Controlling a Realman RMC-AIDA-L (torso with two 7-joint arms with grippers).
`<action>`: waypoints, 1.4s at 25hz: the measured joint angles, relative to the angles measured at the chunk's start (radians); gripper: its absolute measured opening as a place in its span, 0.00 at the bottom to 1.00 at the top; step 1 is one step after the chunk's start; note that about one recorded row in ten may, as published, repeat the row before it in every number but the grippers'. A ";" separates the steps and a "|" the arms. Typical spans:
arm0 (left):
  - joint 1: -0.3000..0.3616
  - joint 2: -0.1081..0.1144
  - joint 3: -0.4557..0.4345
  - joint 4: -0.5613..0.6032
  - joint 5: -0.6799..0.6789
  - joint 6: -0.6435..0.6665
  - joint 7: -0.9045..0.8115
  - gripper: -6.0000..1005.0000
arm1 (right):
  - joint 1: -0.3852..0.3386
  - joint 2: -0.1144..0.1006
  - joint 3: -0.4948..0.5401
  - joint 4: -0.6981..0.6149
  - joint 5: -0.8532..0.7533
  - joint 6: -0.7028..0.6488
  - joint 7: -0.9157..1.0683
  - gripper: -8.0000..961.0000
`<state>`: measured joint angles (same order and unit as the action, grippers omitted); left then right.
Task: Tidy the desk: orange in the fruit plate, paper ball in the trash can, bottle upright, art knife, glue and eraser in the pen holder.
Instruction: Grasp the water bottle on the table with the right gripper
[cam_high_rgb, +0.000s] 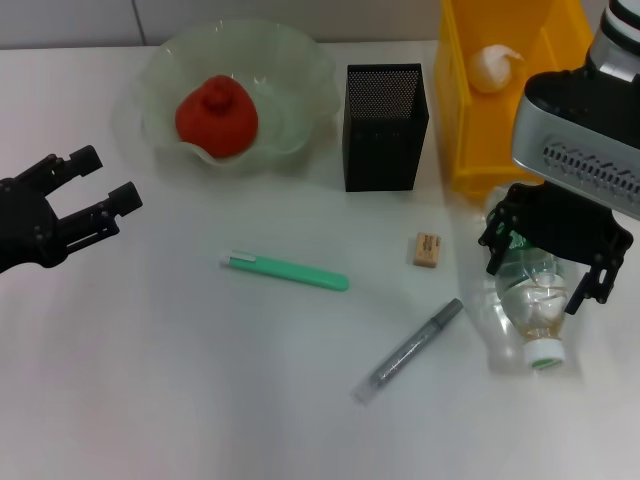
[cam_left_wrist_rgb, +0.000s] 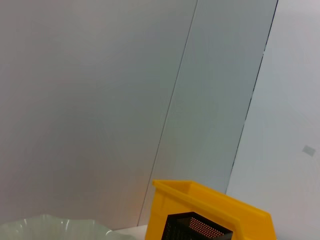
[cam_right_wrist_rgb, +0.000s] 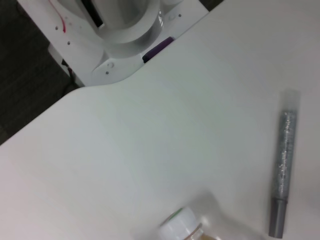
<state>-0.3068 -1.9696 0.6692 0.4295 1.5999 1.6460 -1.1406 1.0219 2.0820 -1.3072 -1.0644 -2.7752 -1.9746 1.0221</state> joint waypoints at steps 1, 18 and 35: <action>0.000 0.000 0.000 0.000 0.000 0.000 0.000 0.86 | 0.000 0.000 0.000 0.000 0.000 0.000 0.000 0.82; 0.007 0.003 -0.005 0.000 0.000 -0.005 -0.010 0.86 | -0.050 0.004 -0.104 -0.062 0.040 0.014 -0.043 0.82; 0.014 0.006 -0.005 0.000 0.008 -0.007 -0.027 0.86 | -0.096 0.007 -0.167 -0.066 0.043 0.012 -0.038 0.82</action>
<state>-0.2924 -1.9632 0.6643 0.4296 1.6077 1.6390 -1.1673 0.9256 2.0891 -1.4746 -1.1306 -2.7321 -1.9621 0.9845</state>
